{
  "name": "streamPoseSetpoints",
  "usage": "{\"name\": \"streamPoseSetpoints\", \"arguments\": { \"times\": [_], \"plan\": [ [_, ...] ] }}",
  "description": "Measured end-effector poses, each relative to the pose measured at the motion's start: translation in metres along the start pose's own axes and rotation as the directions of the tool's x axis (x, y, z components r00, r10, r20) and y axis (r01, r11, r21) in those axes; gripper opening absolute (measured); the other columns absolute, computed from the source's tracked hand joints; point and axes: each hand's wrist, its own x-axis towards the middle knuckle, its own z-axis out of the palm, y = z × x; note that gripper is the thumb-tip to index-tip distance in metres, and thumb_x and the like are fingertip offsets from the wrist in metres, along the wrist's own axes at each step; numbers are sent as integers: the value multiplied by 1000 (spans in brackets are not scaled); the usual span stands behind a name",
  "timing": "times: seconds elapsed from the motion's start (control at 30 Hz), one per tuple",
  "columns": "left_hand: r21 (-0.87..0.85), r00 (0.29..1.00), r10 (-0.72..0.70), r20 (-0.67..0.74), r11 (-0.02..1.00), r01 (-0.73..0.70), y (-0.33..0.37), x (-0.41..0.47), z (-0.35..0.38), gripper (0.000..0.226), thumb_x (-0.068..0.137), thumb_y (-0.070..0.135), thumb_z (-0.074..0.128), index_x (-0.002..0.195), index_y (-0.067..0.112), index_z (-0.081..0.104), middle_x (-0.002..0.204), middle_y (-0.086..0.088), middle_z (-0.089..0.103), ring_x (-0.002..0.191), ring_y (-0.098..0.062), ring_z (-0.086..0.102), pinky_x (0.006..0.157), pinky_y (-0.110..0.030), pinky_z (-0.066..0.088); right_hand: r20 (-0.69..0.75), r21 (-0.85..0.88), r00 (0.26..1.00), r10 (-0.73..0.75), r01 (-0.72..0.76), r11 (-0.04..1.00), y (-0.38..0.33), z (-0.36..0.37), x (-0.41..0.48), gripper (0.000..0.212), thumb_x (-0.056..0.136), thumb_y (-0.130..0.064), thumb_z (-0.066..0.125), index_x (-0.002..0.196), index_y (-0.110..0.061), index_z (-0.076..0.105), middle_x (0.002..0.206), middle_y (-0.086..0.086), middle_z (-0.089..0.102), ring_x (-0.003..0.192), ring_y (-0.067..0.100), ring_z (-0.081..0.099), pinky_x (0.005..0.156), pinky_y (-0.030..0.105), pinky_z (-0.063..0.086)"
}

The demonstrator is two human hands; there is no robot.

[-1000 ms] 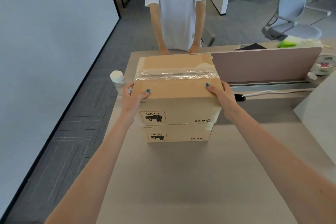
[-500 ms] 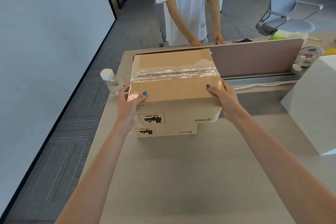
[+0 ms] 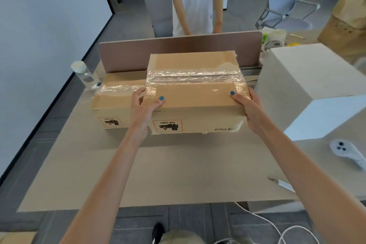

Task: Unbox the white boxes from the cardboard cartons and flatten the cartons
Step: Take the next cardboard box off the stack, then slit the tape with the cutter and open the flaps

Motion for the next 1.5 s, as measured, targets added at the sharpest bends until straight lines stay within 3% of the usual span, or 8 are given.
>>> {"name": "streamPoseSetpoints", "arguments": {
  "times": [0.23,0.4,0.77,0.93,1.03,1.17,1.33,1.5],
  "plan": [
    [38,996,-85,10,996,85,-40,-50,51,61,85,14,76,135,28,44,115,5,57,89,-9,62,53,-18,51,-32,22,996,84,-83,996,32,-74,-30,38,86,-15,69,121,-19,58,103,0,70,81,10,69,58,23,53],
    [71,990,-143,9,987,142,-81,-66,59,58,83,12,77,132,25,47,120,2,59,97,-7,62,72,-23,48,-55,16,988,146,-146,989,73,-100,-40,43,82,-20,73,123,-25,60,110,0,71,93,15,69,68,29,54],
    [139,987,-158,13,978,155,-145,-82,60,66,81,6,77,133,26,41,125,-1,56,105,-8,59,71,-13,51,-73,-6,974,215,-216,976,131,-121,-45,58,83,-15,72,134,-24,46,115,-5,65,99,11,66,79,27,53],
    [313,995,-89,54,947,67,-157,-88,55,79,87,21,75,151,30,28,144,1,46,118,-10,55,102,-34,49,-19,-115,980,199,-200,973,130,-129,-45,63,84,-22,73,138,-26,40,121,-7,59,105,9,62,78,20,52],
    [532,999,-10,47,847,-17,-164,-92,54,88,91,35,69,157,34,10,160,4,28,138,-17,39,114,-41,35,4,-158,982,190,-187,969,128,-131,-50,65,83,-25,74,137,-26,39,120,-9,58,106,7,61,71,14,51],
    [822,952,252,172,496,-279,-167,-90,55,66,98,35,56,156,27,25,164,-3,18,151,-25,15,121,-53,15,-11,-189,984,175,-174,966,132,-137,-55,61,83,-24,74,136,-17,45,123,-3,62,110,10,61,80,18,51],
    [787,820,348,455,275,-553,-164,-93,87,50,100,40,34,142,19,52,154,-5,42,145,-29,33,120,-54,19,-49,-251,989,136,-144,957,128,-152,-62,39,83,-19,74,118,-11,60,103,-4,67,88,-1,64,68,10,48],
    [728,763,243,600,231,-646,-165,-100,135,56,102,45,20,150,23,40,159,-1,32,149,-21,24,124,-46,8,-18,-356,986,168,-163,920,143,-178,-69,30,76,-17,80,101,-13,65,99,1,73,91,13,67,83,30,52]
  ]
}}
